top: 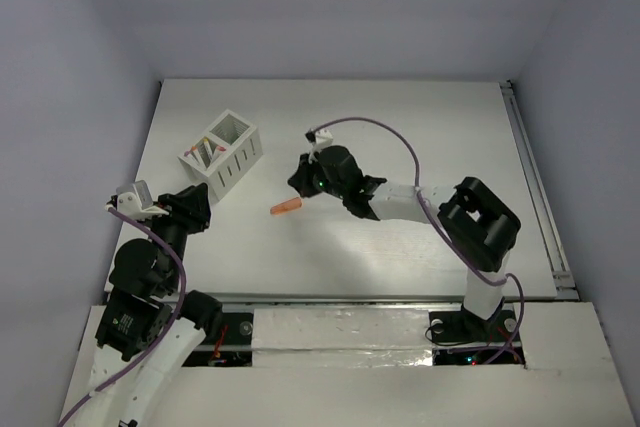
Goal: Sort the stationery into containers
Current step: Pick up the stationery from the center of the board.
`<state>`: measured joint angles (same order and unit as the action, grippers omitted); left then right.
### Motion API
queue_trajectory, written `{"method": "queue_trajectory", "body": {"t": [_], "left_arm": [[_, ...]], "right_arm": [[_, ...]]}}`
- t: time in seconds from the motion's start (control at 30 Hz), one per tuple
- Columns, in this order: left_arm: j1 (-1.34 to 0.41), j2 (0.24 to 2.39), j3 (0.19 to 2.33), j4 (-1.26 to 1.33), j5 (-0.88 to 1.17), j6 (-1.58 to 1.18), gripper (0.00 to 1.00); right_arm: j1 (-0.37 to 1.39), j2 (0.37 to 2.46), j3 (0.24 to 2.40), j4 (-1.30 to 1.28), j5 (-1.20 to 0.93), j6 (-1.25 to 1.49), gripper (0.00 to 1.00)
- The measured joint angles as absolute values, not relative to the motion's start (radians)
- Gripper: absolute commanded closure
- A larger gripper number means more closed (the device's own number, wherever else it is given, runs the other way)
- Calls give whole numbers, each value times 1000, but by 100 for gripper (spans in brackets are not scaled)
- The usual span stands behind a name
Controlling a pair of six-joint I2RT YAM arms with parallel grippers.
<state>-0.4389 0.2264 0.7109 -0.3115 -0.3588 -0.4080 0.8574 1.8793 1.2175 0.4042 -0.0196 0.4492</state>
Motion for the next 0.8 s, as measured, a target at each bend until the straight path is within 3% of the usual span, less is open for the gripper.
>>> {"method": "queue_trajectory", "body": {"t": [0.1, 0.13, 0.23, 0.37, 0.8], "left_arm": [[-439, 226, 711, -311, -356, -408, 74], [-439, 226, 711, -311, -355, -408, 74], [-439, 226, 711, -311, -353, -408, 74], [-439, 226, 711, -311, -352, -408, 74], [-439, 226, 711, -311, -351, -408, 73]], "right_arm": [[861, 1870, 1117, 321, -49, 484, 74], [863, 1867, 1095, 300, -63, 496, 60], [870, 1861, 1068, 264, -96, 528, 43], [884, 1861, 1067, 262, -135, 569, 36], [885, 2007, 1158, 260, -131, 613, 38]]}}
